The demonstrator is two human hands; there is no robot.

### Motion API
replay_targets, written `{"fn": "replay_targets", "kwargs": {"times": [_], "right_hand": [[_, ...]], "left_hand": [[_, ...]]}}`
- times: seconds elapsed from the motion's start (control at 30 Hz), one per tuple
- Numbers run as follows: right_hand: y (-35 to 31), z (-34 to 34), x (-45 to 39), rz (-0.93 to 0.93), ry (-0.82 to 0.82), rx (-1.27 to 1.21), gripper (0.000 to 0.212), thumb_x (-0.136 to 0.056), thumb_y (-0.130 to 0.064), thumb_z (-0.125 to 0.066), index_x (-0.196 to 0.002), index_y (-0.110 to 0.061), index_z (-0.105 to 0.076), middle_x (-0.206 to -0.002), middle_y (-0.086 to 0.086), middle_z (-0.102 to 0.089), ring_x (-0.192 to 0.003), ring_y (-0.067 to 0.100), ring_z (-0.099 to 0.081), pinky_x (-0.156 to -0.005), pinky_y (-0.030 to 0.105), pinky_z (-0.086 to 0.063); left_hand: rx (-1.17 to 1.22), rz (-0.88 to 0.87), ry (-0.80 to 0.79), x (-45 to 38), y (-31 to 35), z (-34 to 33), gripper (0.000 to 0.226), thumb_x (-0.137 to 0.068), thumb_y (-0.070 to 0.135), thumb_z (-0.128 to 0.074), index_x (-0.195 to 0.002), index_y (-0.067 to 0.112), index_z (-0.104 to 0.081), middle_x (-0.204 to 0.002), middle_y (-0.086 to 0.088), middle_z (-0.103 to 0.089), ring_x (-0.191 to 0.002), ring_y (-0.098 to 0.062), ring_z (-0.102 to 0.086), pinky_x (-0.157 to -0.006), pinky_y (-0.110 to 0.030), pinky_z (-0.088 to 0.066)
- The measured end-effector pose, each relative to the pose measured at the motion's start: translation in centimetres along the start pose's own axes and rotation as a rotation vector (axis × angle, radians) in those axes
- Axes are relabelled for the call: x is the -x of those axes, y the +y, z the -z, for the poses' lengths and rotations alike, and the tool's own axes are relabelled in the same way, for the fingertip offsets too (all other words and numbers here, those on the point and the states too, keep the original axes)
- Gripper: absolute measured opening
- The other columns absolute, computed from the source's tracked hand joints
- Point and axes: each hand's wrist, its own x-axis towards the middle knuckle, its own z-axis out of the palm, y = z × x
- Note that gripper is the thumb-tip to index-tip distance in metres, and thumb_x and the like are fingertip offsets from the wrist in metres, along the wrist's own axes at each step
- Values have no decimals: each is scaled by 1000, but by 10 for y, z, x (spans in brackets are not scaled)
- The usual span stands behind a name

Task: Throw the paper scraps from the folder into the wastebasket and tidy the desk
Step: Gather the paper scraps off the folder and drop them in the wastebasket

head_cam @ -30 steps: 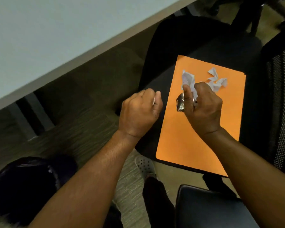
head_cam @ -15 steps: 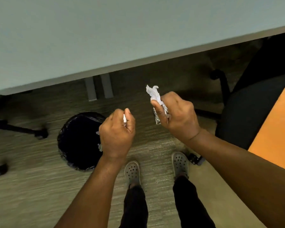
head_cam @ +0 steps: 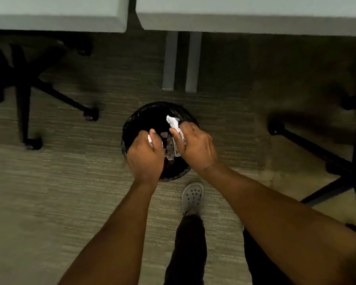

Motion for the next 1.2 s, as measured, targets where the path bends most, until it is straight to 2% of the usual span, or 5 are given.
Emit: {"fn": "replay_targets", "kwargs": {"times": [0.23, 0.37, 0.57, 0.97, 1.2], "right_hand": [[-1, -82, 0, -165, -330, 122, 43, -102, -45, -33, -119, -11, -53, -111, 18, -60, -93, 38, -62, -72, 45, -50], [13, -102, 3, -176, -561, 336, 61, -97, -56, -19, -147, -23, -31, -149, 13, -37, -132, 37, -37, -101, 54, -34], [29, -96, 20, -58, -615, 453, 67, -96, -62, -9, -155, -30, -11, -164, 2, -5, -149, 26, 0, -119, 49, -6], [35, -60, 35, -87, -561, 442, 70, -97, -65, -10, -155, -26, -12, -163, 5, -9, -149, 25, -4, -120, 45, -6], [32, 15, 44, -142, -422, 411, 72, -97, -65, -15, -150, -17, -29, -156, 9, -31, -145, 25, -20, -120, 43, -8]], "left_hand": [[164, 69, -175, 1, -52, -35, 54, -101, 42, -22, -108, 5, -60, -107, -13, -63, -97, -27, -56, -82, -42, -46], [-193, 32, -416, 10, -89, -46, 62, -100, 47, -11, -152, 17, -27, -162, -6, -21, -148, -27, -15, -118, -51, -15], [-348, -67, -456, 28, -107, -43, 62, -101, 48, -4, -156, 20, -4, -165, -4, 4, -151, -23, 5, -122, -46, -2], [-365, -90, -476, 41, -77, -31, 63, -101, 50, -1, -156, 19, -2, -164, -2, 7, -150, -21, 9, -122, -44, 1], [-288, -232, -456, 47, -7, -15, 76, -97, 58, -2, -151, 13, -31, -164, -6, -13, -151, -22, -2, -122, -46, -2]]}}
